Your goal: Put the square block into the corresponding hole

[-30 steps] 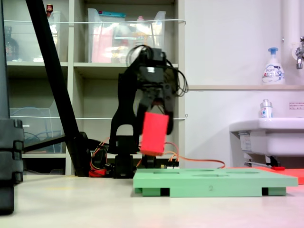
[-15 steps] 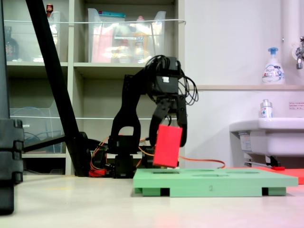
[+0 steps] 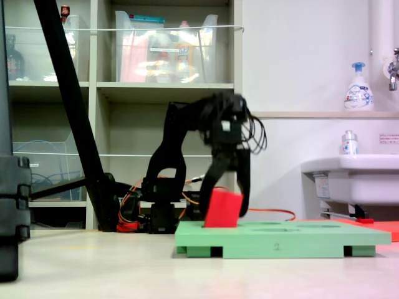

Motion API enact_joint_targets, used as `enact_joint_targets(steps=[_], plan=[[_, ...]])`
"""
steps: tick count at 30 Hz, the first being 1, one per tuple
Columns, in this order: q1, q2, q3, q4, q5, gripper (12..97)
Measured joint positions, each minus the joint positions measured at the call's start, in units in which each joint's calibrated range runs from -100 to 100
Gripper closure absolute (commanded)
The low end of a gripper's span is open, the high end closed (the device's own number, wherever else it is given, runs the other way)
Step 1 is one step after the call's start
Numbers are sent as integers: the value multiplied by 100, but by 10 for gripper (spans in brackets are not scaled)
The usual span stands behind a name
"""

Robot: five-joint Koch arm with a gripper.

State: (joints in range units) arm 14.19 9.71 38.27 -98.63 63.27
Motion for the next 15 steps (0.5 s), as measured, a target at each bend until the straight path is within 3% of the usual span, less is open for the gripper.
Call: enact_joint_targets(steps=[10, 11, 14, 15], plan=[[44, 301, 39, -10, 98, 862], [49, 356, 49, -10, 98, 828], [54, 424, 59, -10, 103, 552], [59, 465, 49, -10, 103, 514]])
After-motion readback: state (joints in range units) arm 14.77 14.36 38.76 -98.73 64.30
